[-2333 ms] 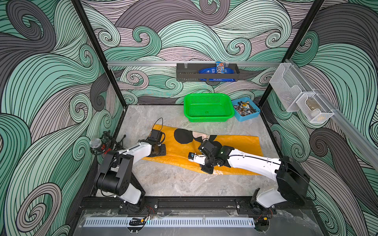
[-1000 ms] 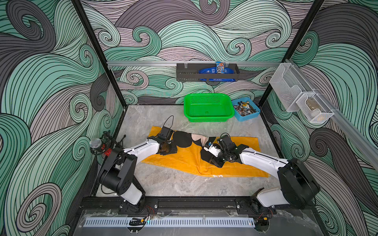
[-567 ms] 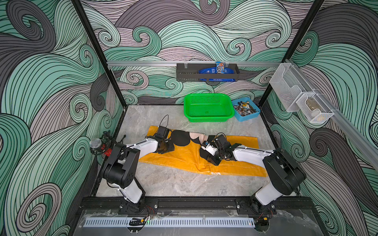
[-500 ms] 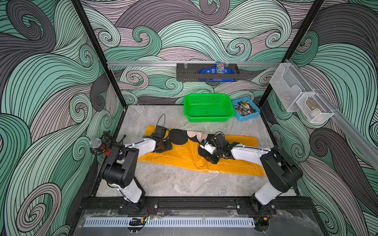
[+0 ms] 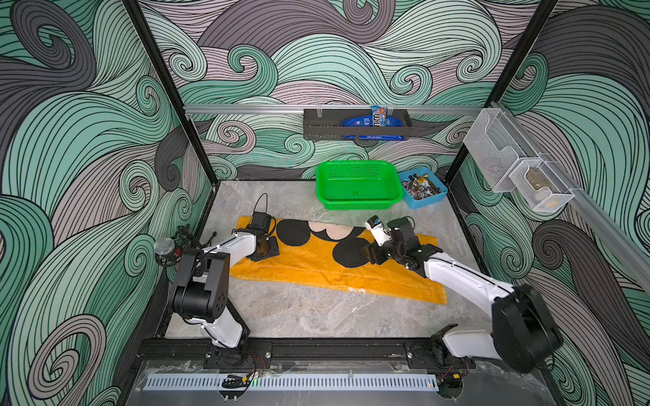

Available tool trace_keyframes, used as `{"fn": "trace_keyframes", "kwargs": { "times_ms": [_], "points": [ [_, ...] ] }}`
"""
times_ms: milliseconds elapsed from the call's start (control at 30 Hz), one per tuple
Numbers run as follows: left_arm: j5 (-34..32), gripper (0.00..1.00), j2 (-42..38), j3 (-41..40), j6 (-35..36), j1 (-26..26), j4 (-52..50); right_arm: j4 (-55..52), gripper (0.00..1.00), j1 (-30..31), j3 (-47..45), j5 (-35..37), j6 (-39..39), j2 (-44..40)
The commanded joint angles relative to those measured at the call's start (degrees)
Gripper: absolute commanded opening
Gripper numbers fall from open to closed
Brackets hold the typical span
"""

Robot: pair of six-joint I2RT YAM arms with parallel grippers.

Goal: Roll up the pillowcase
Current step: Fold the pillowcase at the center of the board, then adjust the pillowcase at the center of the board.

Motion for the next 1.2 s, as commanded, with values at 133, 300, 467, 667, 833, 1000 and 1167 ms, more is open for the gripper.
{"fn": "trace_keyframes", "kwargs": {
  "times_ms": [133, 300, 467, 667, 833, 1000, 1167],
  "points": [
    [5.29, 0.59, -5.98, 5.16, -0.05, -13.47, 0.43, -10.23, 0.74, -12.64, -9.47, 12.91, 20.98, -11.34],
    [8.14, 0.61, -5.78, 6.09, -0.25, -24.09, 7.39, -9.01, 0.77, -27.86, -11.94, 9.98, 20.70, -9.31],
    [11.42, 0.64, -3.24, 5.63, 1.09, -33.34, 17.97, -8.70, 0.80, -34.47, -8.26, 9.98, 19.27, 2.37],
    [19.06, 0.69, 2.65, 6.08, 3.09, -40.06, 29.96, -7.99, 0.78, -37.20, -4.71, 10.38, 17.23, 12.42],
    [26.77, 0.77, 6.09, 5.49, 1.90, -41.50, 39.20, -8.33, 0.77, -37.43, -2.97, 11.77, 16.16, 14.28],
    [30.35, 0.77, 10.50, 6.41, 1.08, -41.75, 42.29, -9.88, 0.77, -38.06, -0.82, 10.91, 13.70, 9.47],
    [31.73, 0.78, 13.99, 8.26, 1.76, -41.79, 41.92, -10.53, 0.77, -42.46, 1.12, 8.60, 11.07, 11.61]
  ]
}}
